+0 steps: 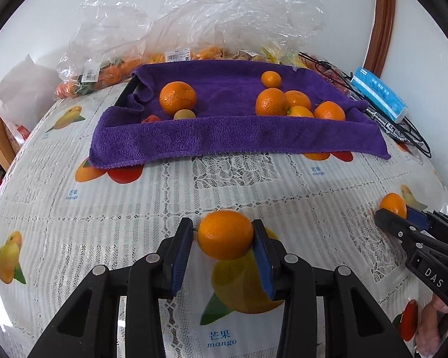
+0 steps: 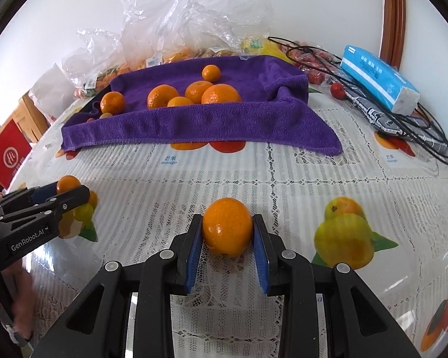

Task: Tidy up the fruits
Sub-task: 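Hold both oranges and bring them back toward the purple towel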

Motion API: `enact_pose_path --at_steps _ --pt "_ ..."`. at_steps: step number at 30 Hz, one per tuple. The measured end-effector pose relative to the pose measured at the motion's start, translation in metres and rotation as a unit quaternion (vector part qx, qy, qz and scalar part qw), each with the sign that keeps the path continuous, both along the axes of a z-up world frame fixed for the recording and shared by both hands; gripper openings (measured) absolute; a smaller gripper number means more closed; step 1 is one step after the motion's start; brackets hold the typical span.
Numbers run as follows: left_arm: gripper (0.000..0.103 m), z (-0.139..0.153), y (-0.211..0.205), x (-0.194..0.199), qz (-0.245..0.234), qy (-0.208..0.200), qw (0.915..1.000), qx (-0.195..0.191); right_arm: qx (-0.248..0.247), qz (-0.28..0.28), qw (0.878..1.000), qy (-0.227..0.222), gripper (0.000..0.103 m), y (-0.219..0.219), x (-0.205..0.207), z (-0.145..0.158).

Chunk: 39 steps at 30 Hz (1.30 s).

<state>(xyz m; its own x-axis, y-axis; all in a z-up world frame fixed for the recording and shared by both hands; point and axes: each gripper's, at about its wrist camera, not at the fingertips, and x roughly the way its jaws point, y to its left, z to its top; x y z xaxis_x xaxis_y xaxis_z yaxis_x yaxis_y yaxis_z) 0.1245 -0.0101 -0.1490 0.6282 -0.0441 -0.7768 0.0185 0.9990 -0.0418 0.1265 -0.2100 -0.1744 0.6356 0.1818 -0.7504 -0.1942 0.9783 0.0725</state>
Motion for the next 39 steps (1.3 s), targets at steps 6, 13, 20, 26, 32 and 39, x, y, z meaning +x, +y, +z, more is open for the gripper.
enact_pose_path --at_steps 6,13,20,26,32,39 --pt "0.037 0.000 0.006 -0.002 0.000 -0.003 0.9996 -0.027 -0.012 0.000 1.000 -0.001 0.033 0.002 0.000 0.000" --pt "0.037 -0.001 0.015 -0.003 0.003 -0.007 0.9976 -0.069 -0.023 0.000 1.000 -0.002 0.033 0.007 -0.001 0.001" --pt "0.037 -0.001 0.015 -0.003 0.003 -0.008 0.9977 -0.068 -0.023 0.000 1.000 -0.002 0.033 0.007 -0.001 0.001" --pt "0.037 0.001 0.019 -0.006 -0.003 -0.011 0.9964 -0.084 -0.028 -0.004 1.000 -0.005 0.032 0.007 -0.001 0.001" --pt "0.027 0.017 0.022 -0.005 -0.013 -0.020 0.9967 -0.078 -0.002 -0.009 1.000 -0.010 0.032 0.007 -0.004 0.013" --pt "0.031 0.009 0.026 0.007 -0.027 -0.009 0.9955 -0.090 0.001 -0.005 1.000 -0.025 0.032 0.021 0.003 0.026"
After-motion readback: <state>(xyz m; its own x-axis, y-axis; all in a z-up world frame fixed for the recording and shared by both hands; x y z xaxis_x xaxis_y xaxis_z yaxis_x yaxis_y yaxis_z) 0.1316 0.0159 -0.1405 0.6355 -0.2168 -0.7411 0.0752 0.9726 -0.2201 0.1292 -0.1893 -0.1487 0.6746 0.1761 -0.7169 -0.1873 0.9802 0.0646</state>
